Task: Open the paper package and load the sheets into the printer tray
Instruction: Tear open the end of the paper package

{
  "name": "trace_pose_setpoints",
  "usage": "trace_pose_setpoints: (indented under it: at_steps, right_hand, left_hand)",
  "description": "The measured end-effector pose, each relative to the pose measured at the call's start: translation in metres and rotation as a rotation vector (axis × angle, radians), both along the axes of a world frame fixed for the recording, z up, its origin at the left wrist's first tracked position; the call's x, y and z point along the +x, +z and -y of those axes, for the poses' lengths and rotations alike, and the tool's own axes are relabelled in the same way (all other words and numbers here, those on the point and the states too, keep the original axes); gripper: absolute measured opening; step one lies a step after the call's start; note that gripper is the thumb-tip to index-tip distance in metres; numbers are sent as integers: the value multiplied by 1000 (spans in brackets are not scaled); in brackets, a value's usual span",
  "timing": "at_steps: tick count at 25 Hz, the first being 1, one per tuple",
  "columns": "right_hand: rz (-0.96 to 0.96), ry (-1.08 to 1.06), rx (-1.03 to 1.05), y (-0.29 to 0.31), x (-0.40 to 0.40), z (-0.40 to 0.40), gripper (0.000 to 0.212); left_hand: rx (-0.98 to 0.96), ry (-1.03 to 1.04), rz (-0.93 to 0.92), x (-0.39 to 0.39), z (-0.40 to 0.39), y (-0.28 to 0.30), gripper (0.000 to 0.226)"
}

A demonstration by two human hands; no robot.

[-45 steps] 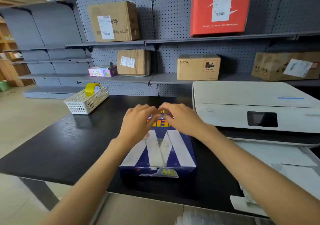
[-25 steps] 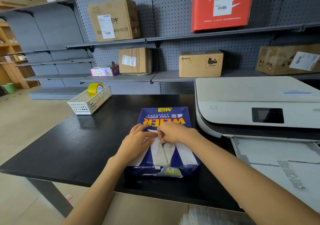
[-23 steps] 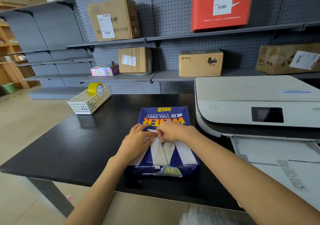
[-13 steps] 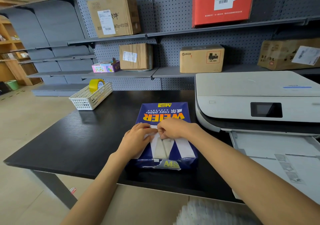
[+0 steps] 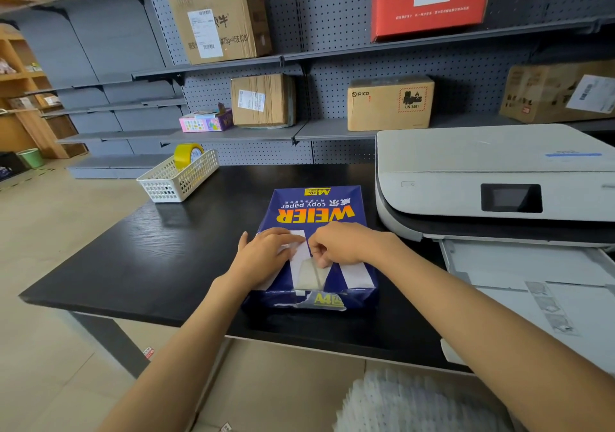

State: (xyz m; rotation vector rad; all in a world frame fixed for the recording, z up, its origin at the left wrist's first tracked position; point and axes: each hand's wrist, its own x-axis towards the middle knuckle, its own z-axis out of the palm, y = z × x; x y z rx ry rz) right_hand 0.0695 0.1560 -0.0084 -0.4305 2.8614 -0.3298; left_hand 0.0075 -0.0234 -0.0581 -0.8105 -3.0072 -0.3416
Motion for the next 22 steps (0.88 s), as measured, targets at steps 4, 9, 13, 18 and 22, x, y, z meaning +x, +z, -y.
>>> trace_pose_setpoints:
  at_steps: [4, 9, 13, 18, 22]
  right_hand:
    - [-39, -25, -29, -2, 9, 1, 10]
    - [-71, 5, 21, 0, 23, 4, 13]
    - [-108, 37, 42, 3, 40, 6, 14]
    - [-127, 37, 58, 4, 52, 8, 12]
    - [-103, 37, 49, 5, 58, 9, 8]
  left_hand:
    - [15, 7, -14, 1, -1, -2, 38]
    - [36, 19, -37, 4, -2, 0, 35]
    - [58, 21, -18, 3, -4, -1, 34]
    - [83, 6, 7, 3, -2, -1, 35]
    - [91, -3, 17, 1, -1, -5, 35]
